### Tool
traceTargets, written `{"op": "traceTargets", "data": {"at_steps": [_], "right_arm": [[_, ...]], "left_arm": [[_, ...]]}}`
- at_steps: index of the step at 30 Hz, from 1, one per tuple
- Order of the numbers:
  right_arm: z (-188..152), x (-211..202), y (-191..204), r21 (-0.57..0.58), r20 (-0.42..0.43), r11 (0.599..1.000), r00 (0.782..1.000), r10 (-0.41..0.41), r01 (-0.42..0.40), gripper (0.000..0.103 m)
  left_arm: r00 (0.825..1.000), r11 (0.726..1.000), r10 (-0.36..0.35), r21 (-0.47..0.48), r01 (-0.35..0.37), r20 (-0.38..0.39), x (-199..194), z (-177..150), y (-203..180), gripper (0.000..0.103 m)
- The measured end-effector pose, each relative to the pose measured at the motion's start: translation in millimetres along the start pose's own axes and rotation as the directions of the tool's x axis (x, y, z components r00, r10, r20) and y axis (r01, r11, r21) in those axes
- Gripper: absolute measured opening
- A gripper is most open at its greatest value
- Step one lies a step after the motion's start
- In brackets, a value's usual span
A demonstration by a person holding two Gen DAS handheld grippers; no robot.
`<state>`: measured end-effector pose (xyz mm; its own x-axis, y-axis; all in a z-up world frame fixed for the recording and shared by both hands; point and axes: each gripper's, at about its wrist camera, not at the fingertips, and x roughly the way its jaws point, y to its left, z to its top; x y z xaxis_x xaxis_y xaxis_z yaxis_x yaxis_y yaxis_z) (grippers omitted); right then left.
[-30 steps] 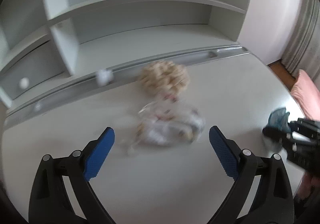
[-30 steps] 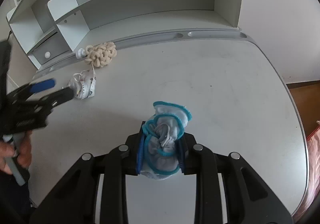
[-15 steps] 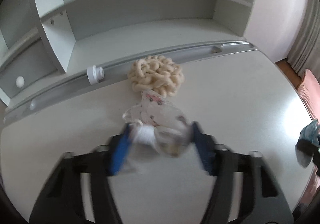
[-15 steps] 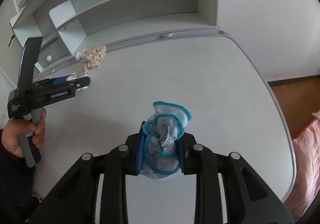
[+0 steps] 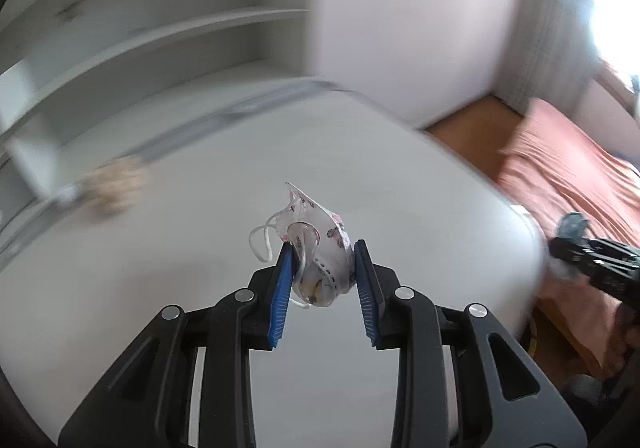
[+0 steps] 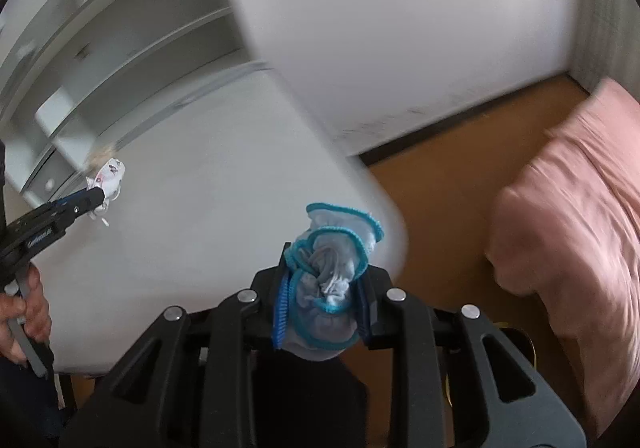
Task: Collect trash
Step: 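Carry the mask and sock over the black bin and open the left gripper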
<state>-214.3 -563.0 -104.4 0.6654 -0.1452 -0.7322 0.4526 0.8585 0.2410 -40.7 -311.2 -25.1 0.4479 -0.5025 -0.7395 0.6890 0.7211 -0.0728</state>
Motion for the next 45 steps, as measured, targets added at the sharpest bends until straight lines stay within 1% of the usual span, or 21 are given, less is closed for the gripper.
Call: {"op": "traceTargets", "data": {"at_steps": [3, 5, 7, 9, 11, 13, 14, 16, 18, 20, 23, 26, 29, 34, 38, 39, 40, 41, 42, 45], "right_arm": [[-19, -17, -52, 0.088, 0.009, 0.993, 0.997, -0.078, 0.076, 0.027], [-32, -28, -87, 0.146, 0.011, 0.981, 0.992, -0.128, 0.125, 0.027], [-47, -39, -120, 0.205, 0.004, 0.965, 0.985, -0.170, 0.166, 0.027], [-64, -48, -157, 0.262, -0.012, 0.942, 0.976, -0.216, 0.211, 0.027], [-81, -53, -186, 0.308, -0.039, 0.918, 0.968, -0.250, 0.249, 0.027], [-98, -54, -212, 0.349, -0.067, 0.896, 0.961, -0.269, 0.275, 0.027], [-107, -53, -225, 0.365, -0.085, 0.884, 0.956, -0.281, 0.292, 0.027], [-124, -49, -246, 0.394, -0.118, 0.865, 0.951, -0.286, 0.309, 0.027], [-142, -40, -267, 0.424, -0.153, 0.848, 0.948, -0.280, 0.319, 0.027], [-155, -29, -281, 0.445, -0.184, 0.836, 0.946, -0.265, 0.321, 0.027], [-170, -8, -296, 0.462, -0.227, 0.828, 0.945, -0.235, 0.317, 0.027], [-181, 7, -304, 0.476, -0.257, 0.825, 0.945, -0.201, 0.305, 0.027], [-188, 19, -309, 0.484, -0.275, 0.824, 0.945, -0.174, 0.293, 0.027], [-190, 23, -309, 0.495, -0.282, 0.822, 0.947, -0.155, 0.282, 0.027], [-187, 23, -312, 0.503, -0.275, 0.819, 0.949, -0.151, 0.276, 0.027], [-186, 24, -314, 0.505, -0.272, 0.819, 0.950, -0.150, 0.274, 0.031], [-187, 24, -315, 0.505, -0.269, 0.818, 0.951, -0.152, 0.274, 0.035], [-186, 23, -316, 0.505, -0.264, 0.818, 0.952, -0.156, 0.275, 0.041], [-185, 22, -316, 0.504, -0.260, 0.820, 0.953, -0.157, 0.273, 0.042], [-182, 18, -317, 0.508, -0.245, 0.817, 0.955, -0.166, 0.272, 0.043]], "left_arm": [[0.994, 0.990, -0.108, 0.091, 0.108, -0.012, 12, 3, -69, 0.030], [0.985, 0.971, -0.174, 0.165, 0.175, -0.022, 18, 1, -117, 0.030], [0.972, 0.943, -0.231, 0.237, 0.234, -0.037, 23, -4, -165, 0.030], [0.954, 0.907, -0.293, 0.297, 0.300, -0.068, 32, -13, -211, 0.030], [0.933, 0.869, -0.343, 0.342, 0.358, -0.105, 45, -22, -249, 0.030], [0.919, 0.834, -0.367, 0.387, 0.393, -0.141, 60, -33, -282, 0.030], [0.908, 0.815, -0.384, 0.401, 0.419, -0.168, 67, -40, -298, 0.030], [0.889, 0.786, -0.401, 0.415, 0.458, -0.221, 87, -51, -319, 0.030], [0.869, 0.760, -0.415, 0.423, 0.493, -0.268, 106, -63, -337, 0.030], [0.856, 0.743, -0.405, 0.430, 0.513, -0.321, 126, -76, -351, 0.030], [0.837, 0.729, -0.387, 0.428, 0.535, -0.386, 150, -96, -367, 0.030], [0.816, 0.726, -0.377, 0.408, 0.554, -0.439, 169, -111, -382, 0.030], [0.810, 0.726, -0.358, 0.407, 0.555, -0.465, 185, -122, -390, 0.030], [0.797, 0.722, -0.349, 0.401, 0.564, -0.494, 203, -133, -406, 0.030], [0.785, 0.707, -0.356, 0.403, 0.581, -0.507, 205, -136, -411, 0.032], [0.786, 0.706, -0.356, 0.406, 0.581, -0.505, 204, -136, -411, 0.036], [0.787, 0.706, -0.356, 0.407, 0.580, -0.504, 204, -136, -413, 0.045], [0.786, 0.706, -0.359, 0.405, 0.581, -0.503, 204, -135, -414, 0.050], [0.784, 0.705, -0.365, 0.401, 0.585, -0.501, 203, -135, -414, 0.054], [0.785, 0.702, -0.370, 0.404, 0.587, -0.497, 202, -134, -417, 0.056]]}}
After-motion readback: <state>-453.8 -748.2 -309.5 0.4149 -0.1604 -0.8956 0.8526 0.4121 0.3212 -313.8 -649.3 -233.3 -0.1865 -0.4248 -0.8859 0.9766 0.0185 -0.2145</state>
